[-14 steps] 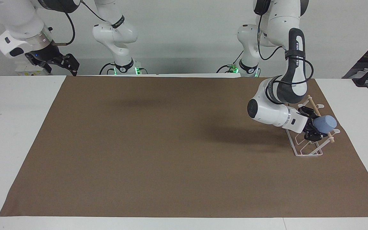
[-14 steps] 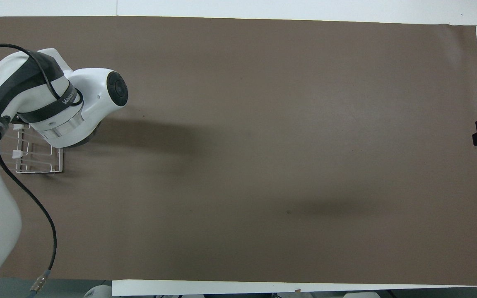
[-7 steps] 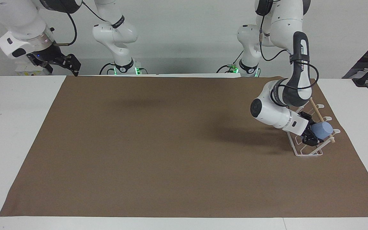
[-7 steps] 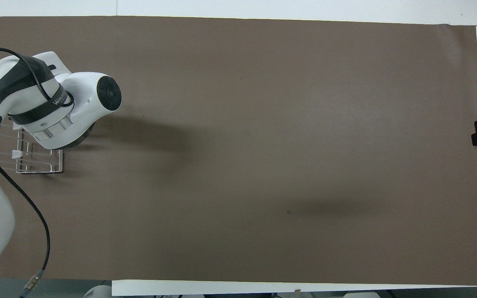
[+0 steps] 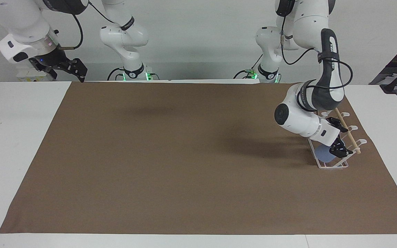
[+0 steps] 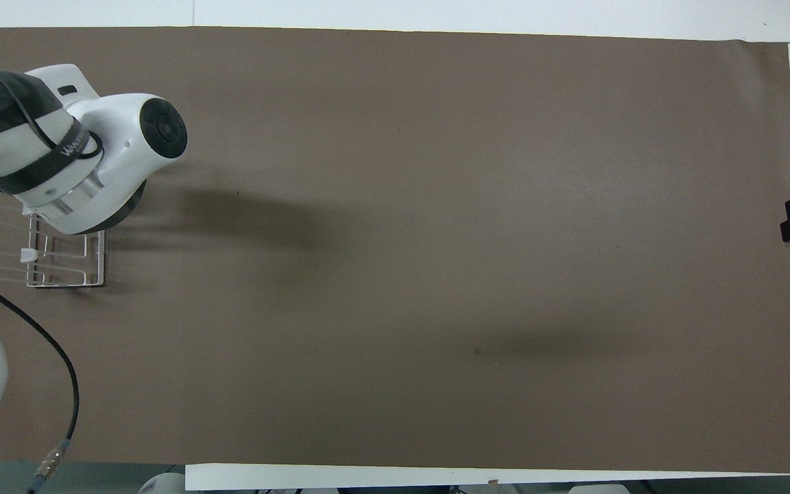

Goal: Hang cup on cup holder

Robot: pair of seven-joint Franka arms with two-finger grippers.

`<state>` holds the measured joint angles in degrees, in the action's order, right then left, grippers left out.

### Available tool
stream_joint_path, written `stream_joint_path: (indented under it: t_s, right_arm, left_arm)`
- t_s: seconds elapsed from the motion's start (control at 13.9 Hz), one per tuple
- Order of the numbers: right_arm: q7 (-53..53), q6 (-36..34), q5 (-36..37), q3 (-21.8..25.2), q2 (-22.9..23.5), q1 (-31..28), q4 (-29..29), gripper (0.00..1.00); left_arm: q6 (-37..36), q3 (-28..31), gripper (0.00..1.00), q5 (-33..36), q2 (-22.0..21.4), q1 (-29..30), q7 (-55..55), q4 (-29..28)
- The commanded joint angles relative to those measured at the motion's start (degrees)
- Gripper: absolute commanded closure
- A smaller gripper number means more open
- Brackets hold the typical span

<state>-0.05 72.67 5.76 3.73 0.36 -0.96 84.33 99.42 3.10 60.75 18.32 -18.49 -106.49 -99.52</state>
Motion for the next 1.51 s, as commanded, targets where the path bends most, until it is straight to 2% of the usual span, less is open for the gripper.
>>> stream_joint_path:
  t_s: [0.0,0.14,0.36,0.43,0.57,0.79,1.08,1.44]
  right_arm:
    - [-0.8,-0.1,-0.1,0.0,-0.9,-0.3,1.1,0.01]
    - [-0.8,-0.1,-0.1,0.0,-0.9,-0.3,1.1,0.01]
    - [-0.9,-0.1,-0.1,0.0,-0.9,-0.3,1.1,0.01]
    - [-0.9,-0.1,-0.1,0.0,-0.8,-0.3,1.1,0.01]
    - [-0.8,-0.1,-0.1,0.0,-0.9,-0.3,1.1,0.01]
    - [-0.9,-0.1,-0.1,0.0,-0.9,-0.3,1.1,0.01]
    - [-0.8,-0.1,-0.1,0.0,-0.9,-0.3,1.1,0.01]
    - [-0.8,-0.1,-0.1,0.0,-0.9,-0.2,1.1,0.01]
  left_arm:
    - [-6.7,0.0,0.00,-8.2,-0.4,0.2,15.5,10.8]
    - [-10.8,0.3,0.00,-14.9,-0.8,0.6,28.4,16.4]
    - [-14.5,0.9,0.00,-22.6,-1.8,0.8,41.1,18.0]
    - [-15.3,0.9,0.00,-27.2,-2.8,1.6,44.7,18.0]
    - [-15.4,0.8,0.00,-42.6,-6.1,5.1,51.0,17.7]
    - [-16.4,0.7,0.00,-58.0,-9.6,10.0,59.0,16.7]
    - [-18.8,0.3,0.00,-59.8,-11.7,10.5,73.4,17.1]
    - [-18.7,0.3,0.00,-59.1,-15.5,10.7,98.1,17.3]
